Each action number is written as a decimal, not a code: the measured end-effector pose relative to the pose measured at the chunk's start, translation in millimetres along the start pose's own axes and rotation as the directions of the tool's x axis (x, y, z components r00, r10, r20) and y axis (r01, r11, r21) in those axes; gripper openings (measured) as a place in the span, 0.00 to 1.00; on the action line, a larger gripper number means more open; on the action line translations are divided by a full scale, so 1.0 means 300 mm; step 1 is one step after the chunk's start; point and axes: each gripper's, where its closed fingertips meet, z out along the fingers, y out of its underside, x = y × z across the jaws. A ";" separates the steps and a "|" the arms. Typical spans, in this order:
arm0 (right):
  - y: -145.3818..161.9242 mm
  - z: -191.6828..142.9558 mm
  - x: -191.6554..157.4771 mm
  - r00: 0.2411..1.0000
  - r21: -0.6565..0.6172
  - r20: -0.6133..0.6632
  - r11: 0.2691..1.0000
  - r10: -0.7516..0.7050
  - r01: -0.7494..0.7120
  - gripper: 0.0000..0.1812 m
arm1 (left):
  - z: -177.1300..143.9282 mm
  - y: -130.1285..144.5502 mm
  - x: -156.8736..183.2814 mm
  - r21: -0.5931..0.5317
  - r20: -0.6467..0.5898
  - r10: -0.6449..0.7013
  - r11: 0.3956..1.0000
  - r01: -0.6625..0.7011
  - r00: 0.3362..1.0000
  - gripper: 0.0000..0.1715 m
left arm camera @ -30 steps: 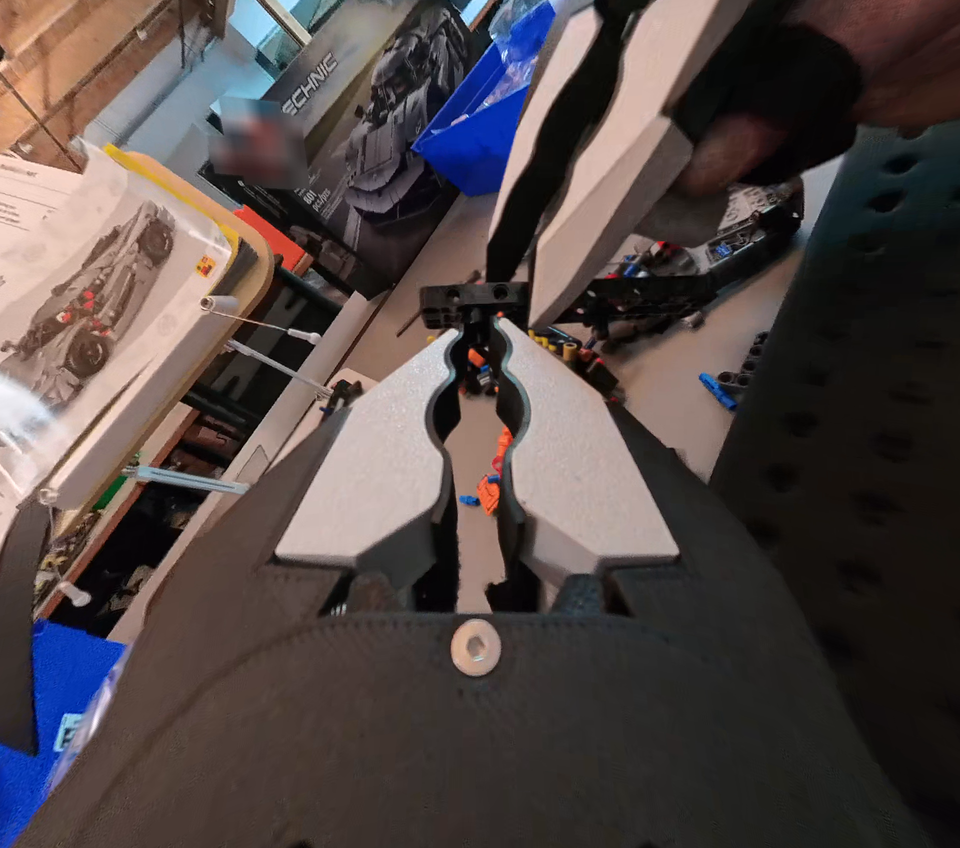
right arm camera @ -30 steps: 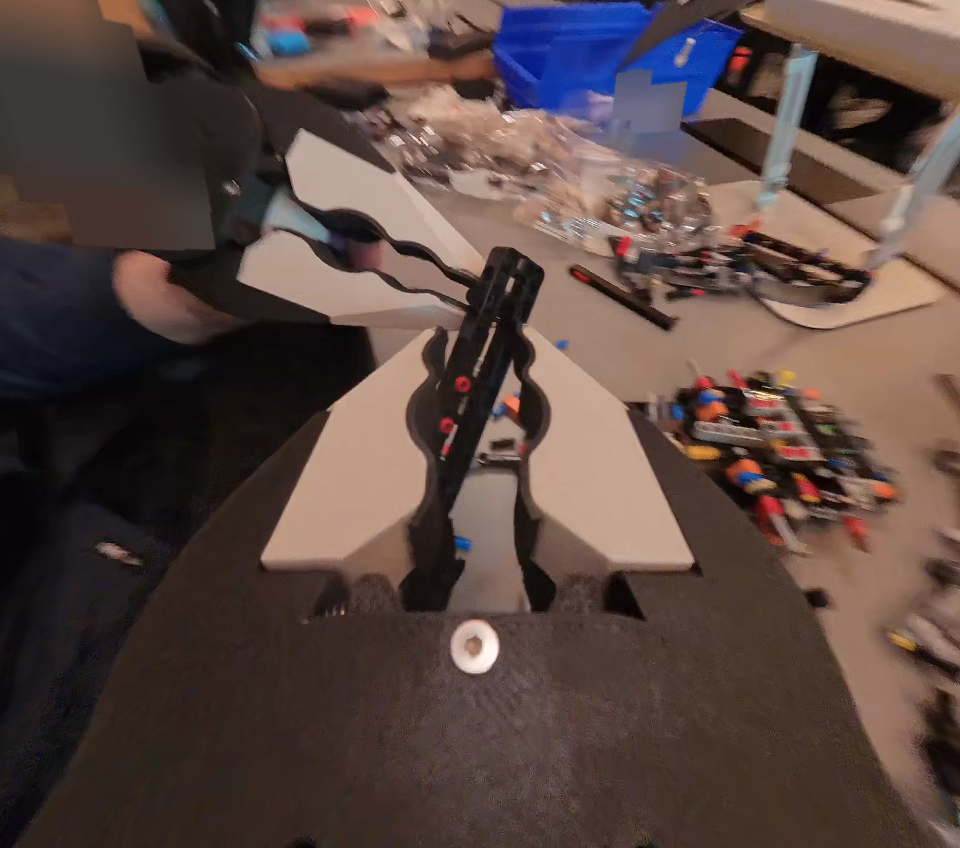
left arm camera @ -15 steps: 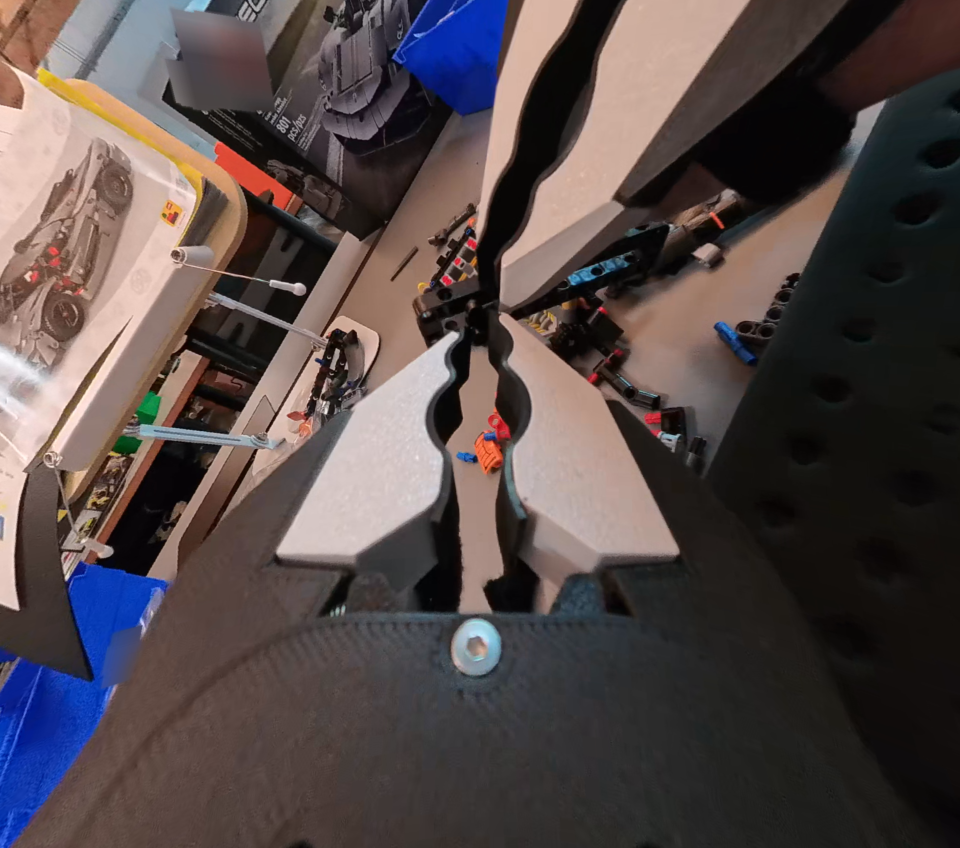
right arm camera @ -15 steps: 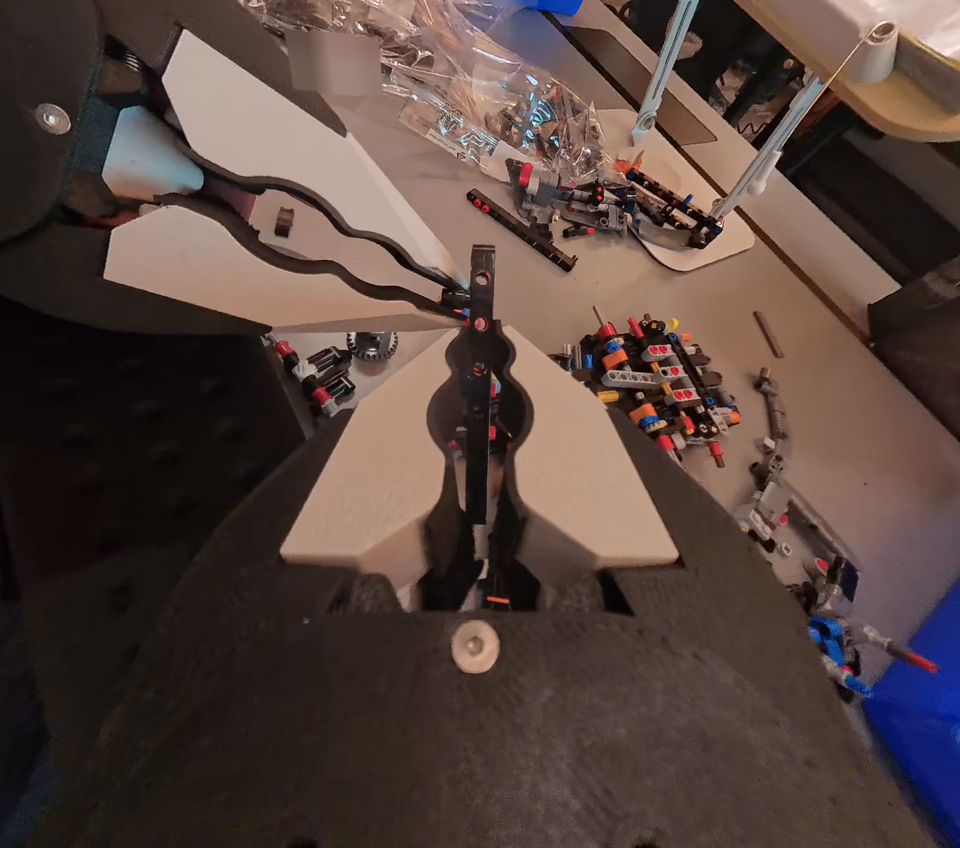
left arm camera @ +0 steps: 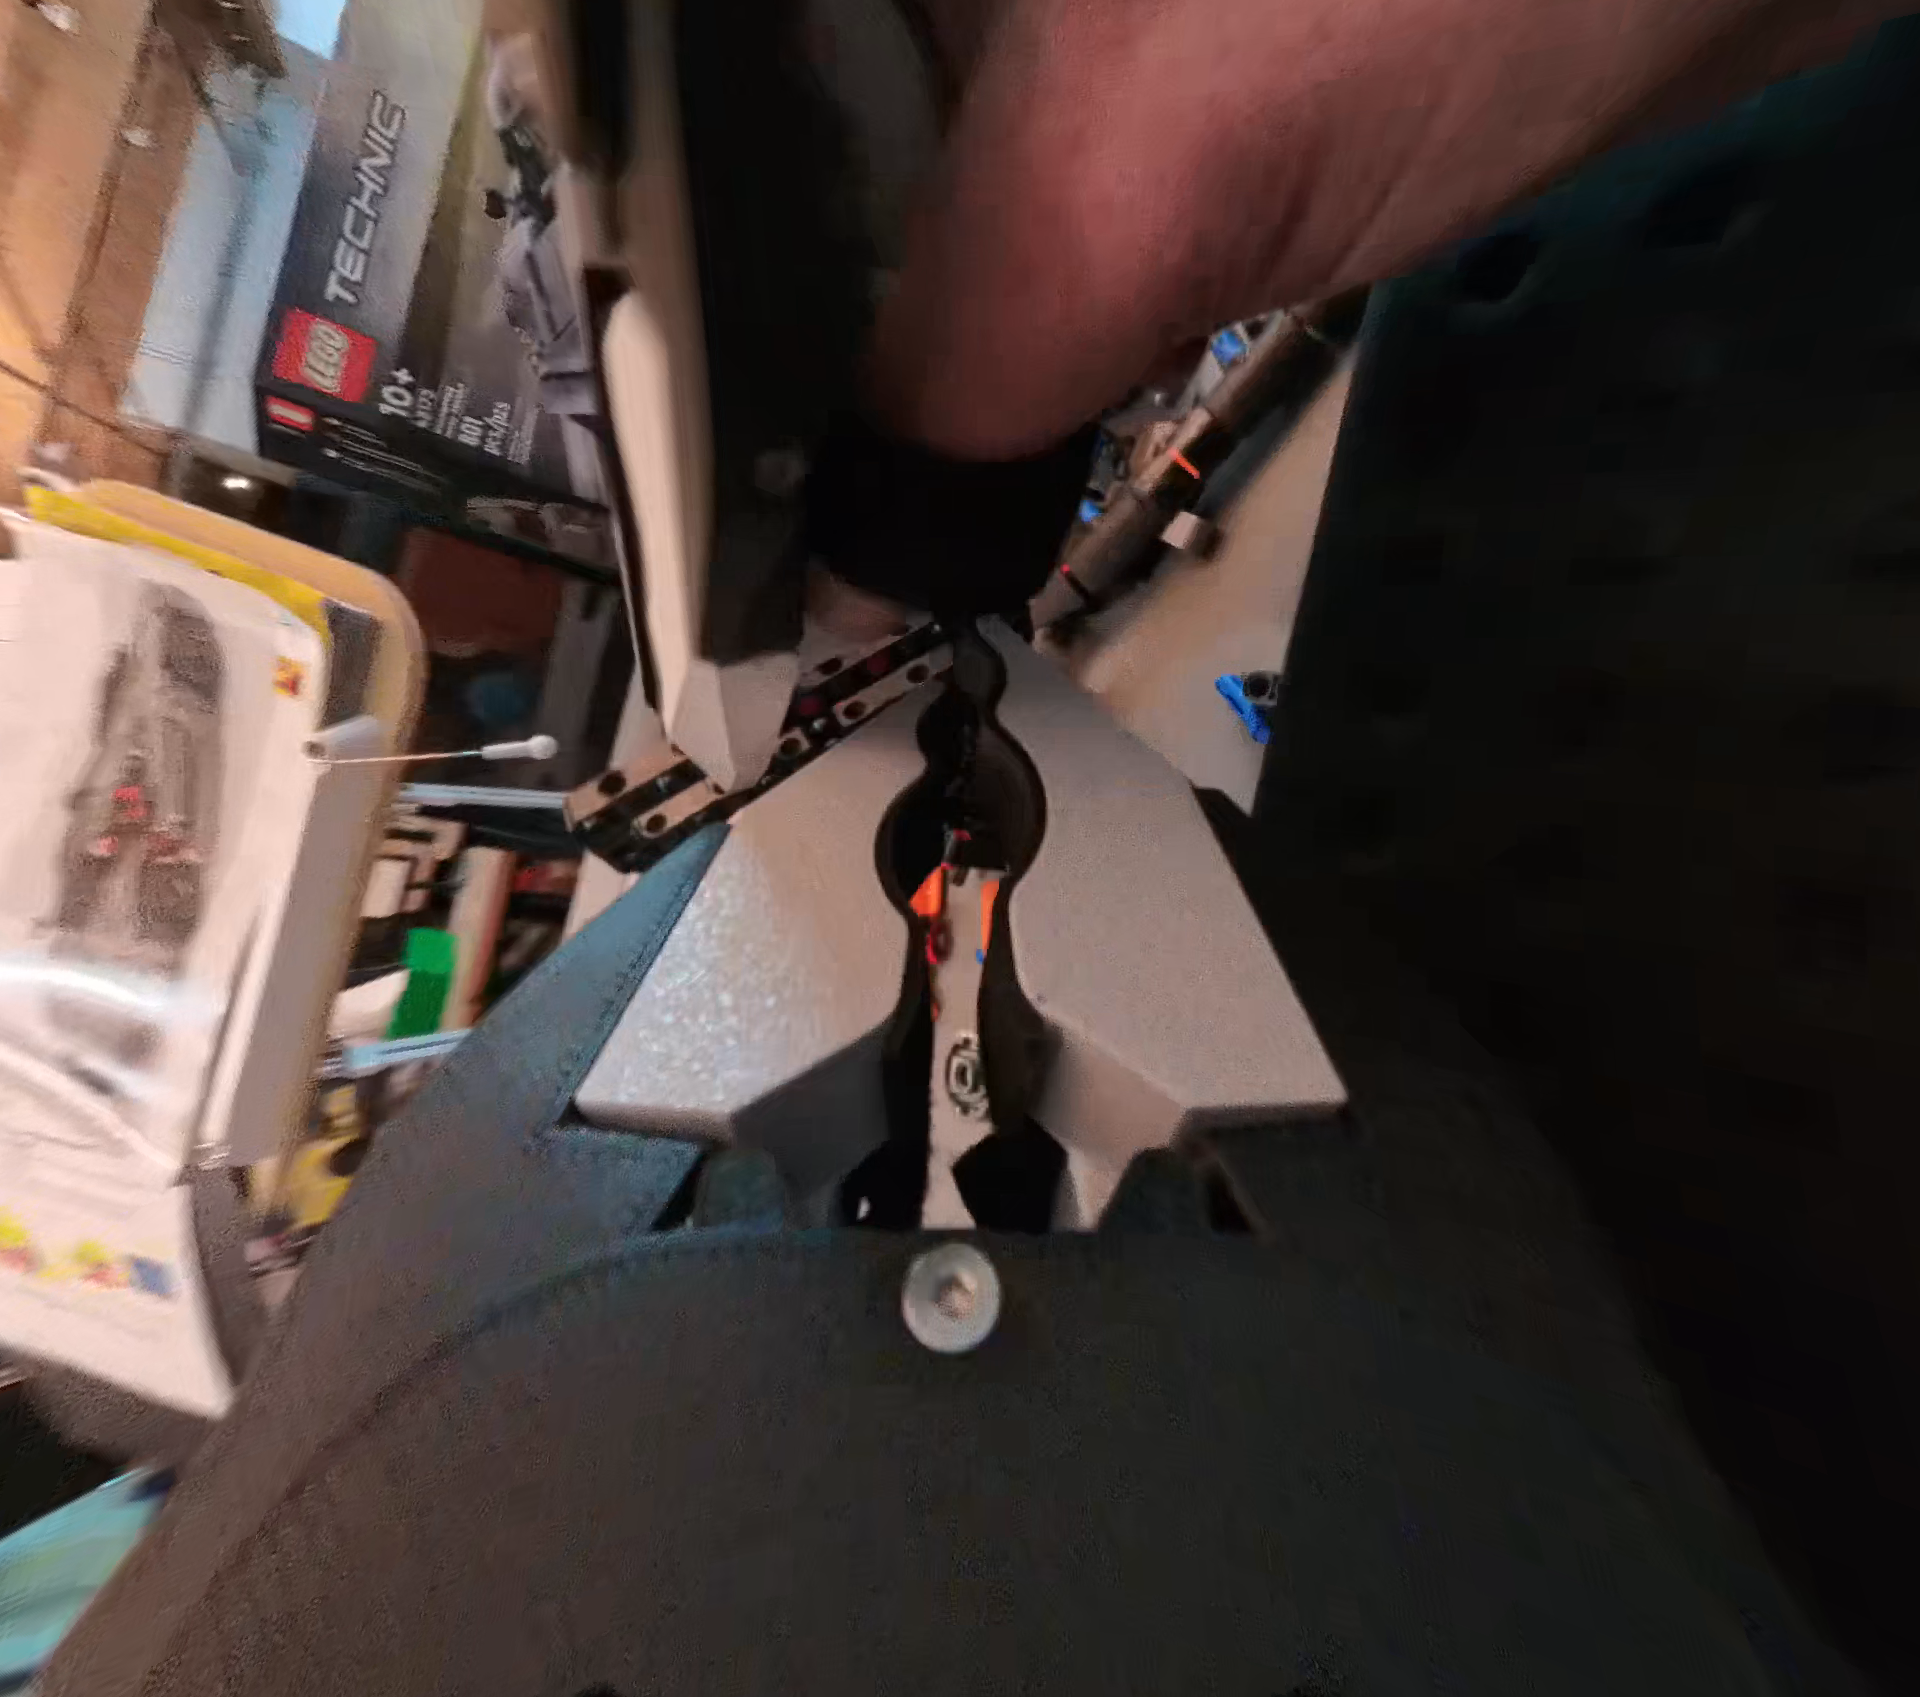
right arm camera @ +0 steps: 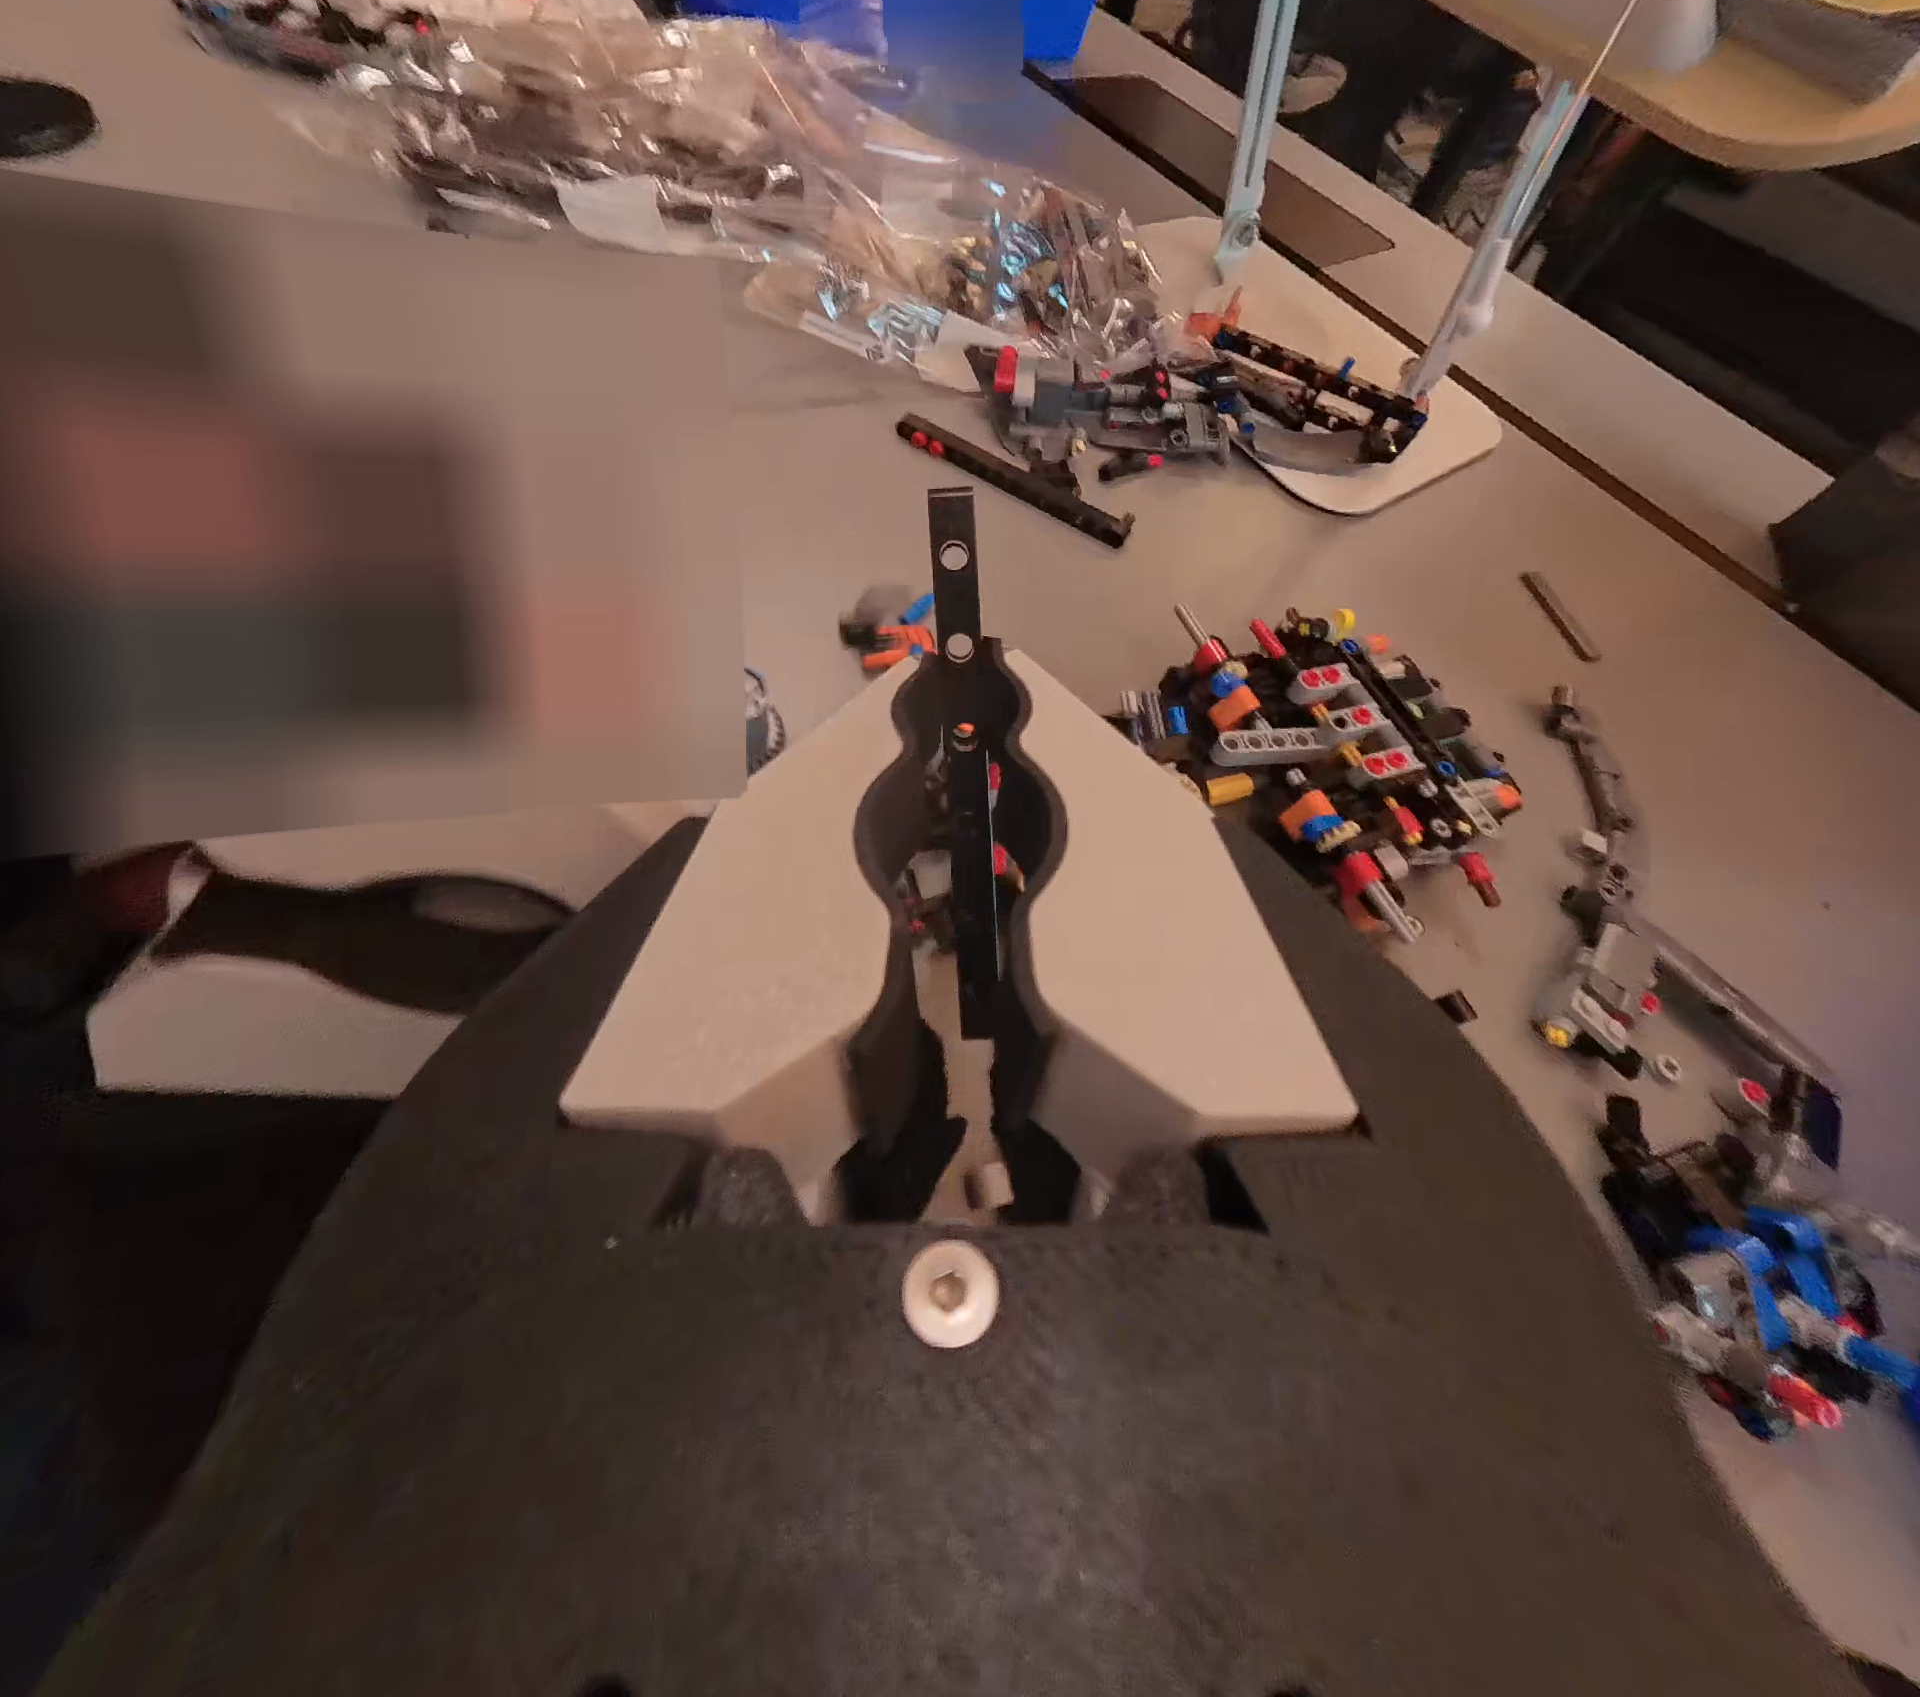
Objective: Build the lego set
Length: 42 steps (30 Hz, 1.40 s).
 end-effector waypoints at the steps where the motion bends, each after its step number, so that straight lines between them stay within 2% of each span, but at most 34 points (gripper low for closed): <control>1: -0.010 -0.008 0.001 1.000 0.021 0.016 1.000 0.013 -0.013 0.02 | -0.019 0.005 -0.044 0.030 0.038 -0.058 0.998 0.057 0.998 0.00; 3: -0.005 -0.019 0.021 0.999 0.031 0.022 0.999 0.041 -0.042 0.03 | -0.056 0.047 -0.130 0.048 0.116 -0.152 0.988 0.147 0.982 0.00; 5: -0.010 -0.022 0.017 0.997 0.048 0.055 0.997 0.062 -0.064 0.02 | -0.060 0.091 -0.156 0.040 0.121 -0.197 0.980 0.193 0.973 0.00; 7: -0.012 -0.018 0.004 0.994 0.052 0.090 0.996 0.068 -0.073 0.03 | -0.066 0.094 -0.187 0.073 0.135 -0.241 0.970 0.233 0.961 0.00; 11: -0.036 -0.038 0.004 0.969 0.111 0.188 0.977 0.160 -0.183 0.03 | -0.069 0.093 -0.205 0.105 0.132 -0.287 0.956 0.274 0.949 0.03; 15: -0.056 -0.059 0.011 0.919 0.150 0.291 0.936 0.266 -0.318 0.03 | -0.080 0.065 -0.196 0.148 0.110 -0.289 0.951 0.272 0.951 0.07; 17: -0.062 -0.067 0.022 0.907 0.167 0.304 0.920 0.293 -0.354 0.03 | -0.081 0.036 -0.170 0.176 0.070 -0.262 0.953 0.247 0.962 0.08; 22: -0.072 -0.072 0.032 0.891 0.185 0.315 0.899 0.327 -0.396 0.03 | -0.048 0.019 -0.107 0.122 0.052 -0.140 0.984 0.133 0.989 0.12; 25: -0.075 -0.070 0.026 0.888 0.186 0.320 0.897 0.331 -0.401 0.03 | -0.030 0.022 -0.091 0.085 0.061 -0.100 0.992 0.095 0.993 0.11; 27: -0.083 -0.073 0.024 0.884 0.196 0.327 0.891 0.334 -0.409 0.03 | -0.025 0.036 -0.100 0.046 0.100 -0.065 0.997 0.061 0.993 0.01; 33: -0.108 -0.084 0.018 0.901 0.237 0.319 0.896 0.293 -0.376 0.03 | -0.038 0.032 -0.116 0.071 0.100 -0.118 0.991 0.111 0.988 0.01; 37: -0.100 -0.083 -0.001 0.895 0.208 0.356 0.911 0.268 -0.355 0.14 | -0.054 0.040 -0.149 0.109 0.084 -0.231 0.969 0.222 0.969 0.00; 39: -0.086 -0.079 -0.020 0.891 0.175 0.380 0.927 0.246 -0.331 0.16 | -0.065 0.046 -0.169 0.137 0.070 -0.303 0.947 0.292 0.950 0.00; 42: -0.045 -0.064 -0.056 0.898 0.095 0.392 0.962 0.199 -0.255 0.15 | -0.078 0.052 -0.195 0.174 0.052 -0.382 0.913 0.368 0.923 0.00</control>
